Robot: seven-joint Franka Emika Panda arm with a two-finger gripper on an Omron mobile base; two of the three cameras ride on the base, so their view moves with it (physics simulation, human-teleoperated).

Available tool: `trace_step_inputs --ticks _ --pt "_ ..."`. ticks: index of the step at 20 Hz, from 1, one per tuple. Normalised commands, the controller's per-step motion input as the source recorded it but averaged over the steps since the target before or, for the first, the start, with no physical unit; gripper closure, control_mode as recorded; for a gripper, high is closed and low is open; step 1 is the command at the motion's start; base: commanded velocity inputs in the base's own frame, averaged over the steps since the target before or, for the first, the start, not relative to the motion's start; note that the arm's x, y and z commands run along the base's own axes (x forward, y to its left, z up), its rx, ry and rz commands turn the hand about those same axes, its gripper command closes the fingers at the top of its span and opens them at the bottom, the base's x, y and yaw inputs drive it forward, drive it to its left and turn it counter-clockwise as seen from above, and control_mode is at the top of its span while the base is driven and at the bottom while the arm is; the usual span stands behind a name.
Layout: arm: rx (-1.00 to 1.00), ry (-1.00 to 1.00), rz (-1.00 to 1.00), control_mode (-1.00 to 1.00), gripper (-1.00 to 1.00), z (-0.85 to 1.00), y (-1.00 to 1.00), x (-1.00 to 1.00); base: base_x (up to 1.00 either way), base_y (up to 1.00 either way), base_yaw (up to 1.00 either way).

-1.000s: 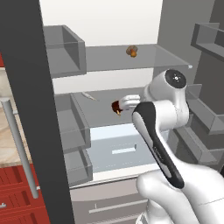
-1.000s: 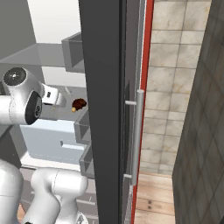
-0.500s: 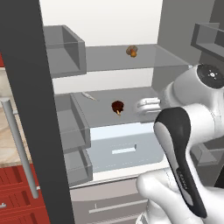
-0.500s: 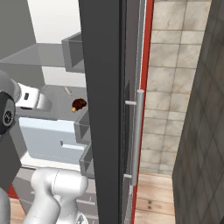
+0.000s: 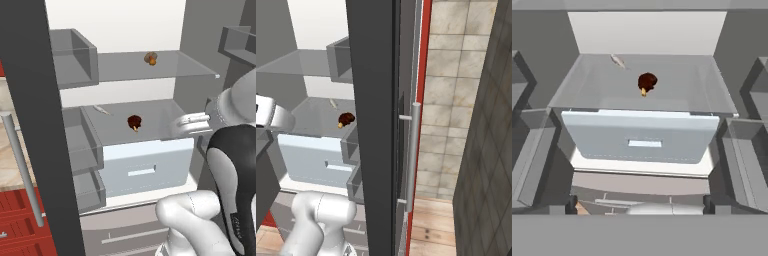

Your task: Transport the steak and avocado to the fridge. Place the steak on the rack containing meat and place the avocado on the rack containing the vegetable, ensuring meats and vegetables are on different racks.

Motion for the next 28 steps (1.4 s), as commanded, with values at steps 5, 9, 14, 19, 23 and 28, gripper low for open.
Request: trace_step_inputs --ticks 5,9,14,19,23,28 --pt "0.04 0.03 0.0 -1.0 -1.0 0.22 0.0 -0.63 0.0 0.0 0.0" --pt "0.0 -0.07 0.0 1.0 -1.0 0.12 -0.01 -0.6 -0.25 0.0 0.0" --pt "0.0 0.0 0.0 1.0 -1.0 0.0 0.0 0.0 -1.0 0.0 0.0" --pt "0.0 0.0 0.0 1.0 -1.0 0.0 0.0 0.0 -1.0 0.58 0.0" --pt "0.0 0.0 0.0 1.0 -1.0 0.0 0.0 0.0 -0.92 1.0 0.34" --pt "0.0 0.0 0.0 1.0 -1.0 0.0 0.0 0.0 -0.1 0.17 0.97"
